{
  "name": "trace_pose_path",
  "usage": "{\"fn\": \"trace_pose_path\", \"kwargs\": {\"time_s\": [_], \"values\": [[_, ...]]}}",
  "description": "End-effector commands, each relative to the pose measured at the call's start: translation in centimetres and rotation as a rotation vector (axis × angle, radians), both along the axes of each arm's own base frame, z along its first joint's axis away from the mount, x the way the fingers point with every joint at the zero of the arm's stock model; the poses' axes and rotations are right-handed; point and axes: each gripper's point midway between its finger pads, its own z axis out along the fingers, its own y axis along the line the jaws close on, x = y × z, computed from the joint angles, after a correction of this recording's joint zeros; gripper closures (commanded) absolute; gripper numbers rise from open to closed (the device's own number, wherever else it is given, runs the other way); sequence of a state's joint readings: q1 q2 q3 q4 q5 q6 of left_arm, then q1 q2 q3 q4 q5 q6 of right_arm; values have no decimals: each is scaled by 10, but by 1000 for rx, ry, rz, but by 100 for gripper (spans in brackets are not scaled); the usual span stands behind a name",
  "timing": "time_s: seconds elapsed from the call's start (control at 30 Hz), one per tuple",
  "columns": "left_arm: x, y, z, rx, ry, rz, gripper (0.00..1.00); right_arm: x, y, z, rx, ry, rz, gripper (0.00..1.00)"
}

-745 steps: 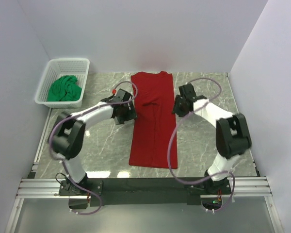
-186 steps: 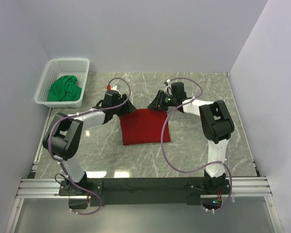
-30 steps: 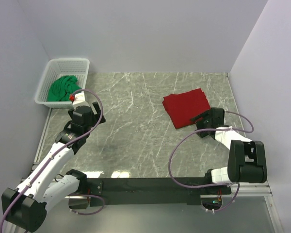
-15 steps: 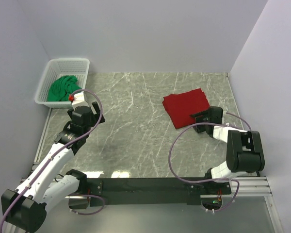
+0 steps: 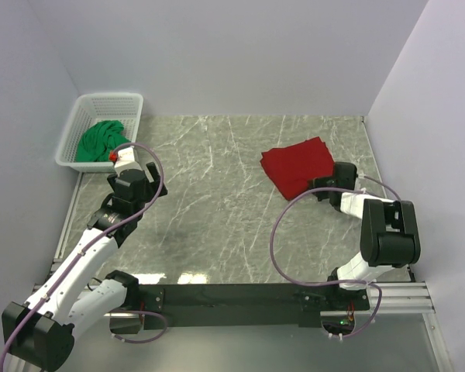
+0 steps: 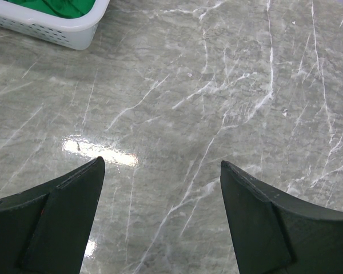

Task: Fold and stack the t-shirts
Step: Neatly place the folded tshirt to the corner

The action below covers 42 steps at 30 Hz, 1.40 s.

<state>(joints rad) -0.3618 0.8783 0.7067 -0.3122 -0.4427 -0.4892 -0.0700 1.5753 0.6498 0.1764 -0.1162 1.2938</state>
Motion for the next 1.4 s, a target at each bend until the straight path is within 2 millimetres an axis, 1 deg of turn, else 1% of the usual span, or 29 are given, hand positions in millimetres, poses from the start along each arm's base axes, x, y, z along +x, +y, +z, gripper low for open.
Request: {"fn": "trace_pose_path", "kwargs": {"time_s": [0.0, 0.07, 0.13, 0.17, 0.2, 0.27, 0.4, 0.5, 0.53, 0.57, 0.63, 0.67, 0.73, 0.77, 0.8, 0.83, 0.87, 0.9, 0.93, 0.97, 1.0, 1.03, 1.07, 1.13, 1.2, 1.23, 1.3, 1.33, 1.37], "values": [[2, 2, 11, 8, -44, 5, 13, 29, -34, 31, -27, -92, -151, 100], [2, 2, 11, 8, -44, 5, 13, 32, -55, 40, -44, -113, -228, 100], [2, 2, 10, 10, -44, 6, 13, 33, -70, 44, -52, -125, -284, 100], [2, 2, 10, 10, -43, 6, 13, 32, -85, 48, -62, -135, -330, 100], [2, 2, 10, 11, -43, 7, 13, 33, -92, 51, -67, -147, -351, 100], [2, 3, 9, 14, -41, 11, 13, 34, -110, 52, -66, -151, -397, 100], [3, 3, 7, 19, -34, 12, 13, 37, -131, 52, -38, -168, -480, 100], [3, 4, 5, 25, -25, 17, 13, 40, -139, 48, -15, -188, -529, 100], [4, 4, 4, 27, -24, 18, 13, 45, -139, 52, -1, -201, -537, 100], [4, 5, 2, 30, -19, 21, 13, 47, -141, 46, 2, -193, -545, 100], [5, 5, 2, 34, -14, 22, 13, 58, -140, 53, 29, -232, -556, 100], [5, 5, -1, 38, -6, 23, 13, 62, -136, 48, 40, -226, -555, 100], [6, 5, -3, 42, 1, 25, 13, 77, -129, 56, 52, -258, -542, 100], [6, 5, -4, 45, 4, 28, 13, 81, -126, 46, 55, -239, -537, 100], [6, 6, -6, 50, 10, 30, 13, 92, -123, 54, 61, -262, -528, 100], [6, 6, -6, 52, 13, 31, 13, 98, -120, 53, 73, -264, -527, 100], [6, 6, -7, 54, 17, 33, 13, 104, -114, 45, 80, -252, -519, 100], [6, 7, -8, 58, 20, 35, 13, 114, -110, 52, 90, -280, -511, 100], [7, 7, -8, 60, 21, 38, 13, 120, -110, 52, 98, -287, -513, 100], [7, 8, -10, 62, 27, 39, 13, 126, -105, 43, 99, -272, -502, 100], [7, 8, -11, 64, 30, 41, 13, 131, -103, 41, 102, -263, -490, 100], [8, 8, -11, 67, 32, 41, 13, 144, -104, 51, 101, -286, -479, 100], [8, 8, -13, 67, 37, 38, 13, 148, -103, 41, 101, -268, -476, 100], [8, 7, -15, 68, 43, 39, 13, 159, -106, 45, 105, -282, -482, 100], [8, 7, -16, 72, 49, 38, 13, 166, -108, 40, 104, -278, -484, 100], [9, 8, -16, 70, 48, 40, 13, 175, -110, 50, 86, -297, -472, 100], [9, 8, -17, 74, 53, 41, 13, 180, -113, 40, 52, -240, -447, 100], [9, 8, -17, 74, 53, 41, 13, 194, -117, 57, 13, -268, -412, 100], [9, 8, -18, 75, 54, 41, 13, 198, -120, 52, -6, -254, -401, 100]]}}
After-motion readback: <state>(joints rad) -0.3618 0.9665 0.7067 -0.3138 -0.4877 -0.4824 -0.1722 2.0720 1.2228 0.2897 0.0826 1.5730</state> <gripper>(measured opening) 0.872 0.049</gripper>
